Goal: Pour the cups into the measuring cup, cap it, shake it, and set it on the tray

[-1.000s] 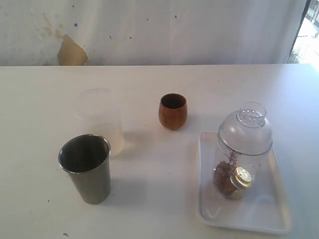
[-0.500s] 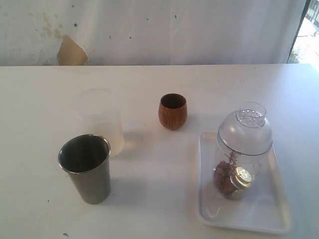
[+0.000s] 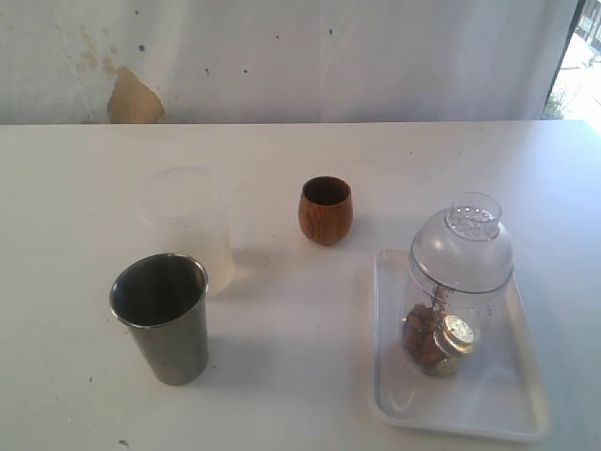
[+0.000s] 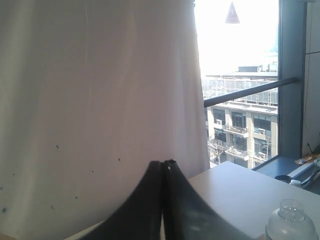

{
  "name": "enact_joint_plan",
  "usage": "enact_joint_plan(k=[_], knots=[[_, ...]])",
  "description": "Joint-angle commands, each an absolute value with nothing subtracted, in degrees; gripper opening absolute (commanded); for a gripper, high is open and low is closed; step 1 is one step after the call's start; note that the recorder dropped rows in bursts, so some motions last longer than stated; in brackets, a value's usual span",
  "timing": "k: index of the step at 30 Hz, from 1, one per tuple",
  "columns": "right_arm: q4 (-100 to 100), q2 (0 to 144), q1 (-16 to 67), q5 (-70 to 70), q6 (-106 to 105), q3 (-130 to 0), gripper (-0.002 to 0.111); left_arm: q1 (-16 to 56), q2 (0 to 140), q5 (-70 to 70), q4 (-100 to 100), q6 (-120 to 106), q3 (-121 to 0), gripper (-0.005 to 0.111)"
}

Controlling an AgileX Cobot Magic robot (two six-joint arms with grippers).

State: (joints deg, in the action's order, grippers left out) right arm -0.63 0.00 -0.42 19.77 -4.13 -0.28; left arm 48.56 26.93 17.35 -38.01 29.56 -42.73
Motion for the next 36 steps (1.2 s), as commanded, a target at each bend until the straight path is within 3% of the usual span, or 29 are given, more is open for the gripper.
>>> enact_joint_plan(k=[1,18,24,27,36], knots=[[-0.4,0.0,-0.58,19.59,-4.19,0.0,0.0,48.72,26.81,16.68,-37.32,29.73,-42.69,0.0],[-0.4,0.0,-0.58,19.59,-4.19,0.0,0.0,48.72,26.5,16.73,-35.92,29.57,-42.69,0.0],[-0.4,0.0,-0.58,19.59,-4.19,0.0,0.0,48.22,25.68,20.3,-15.5,4.36,-42.42,0.0],[-0.4,0.0,-0.58,19.59,-4.19,0.0,0.0,44.91,24.75,17.2,-9.81,-0.42,-39.54,0.0],[-0.4,0.0,-0.58,19.59,-4.19,0.0,0.0,25.14,19.06,-2.42,2.94,-0.46,-21.97,0.0]])
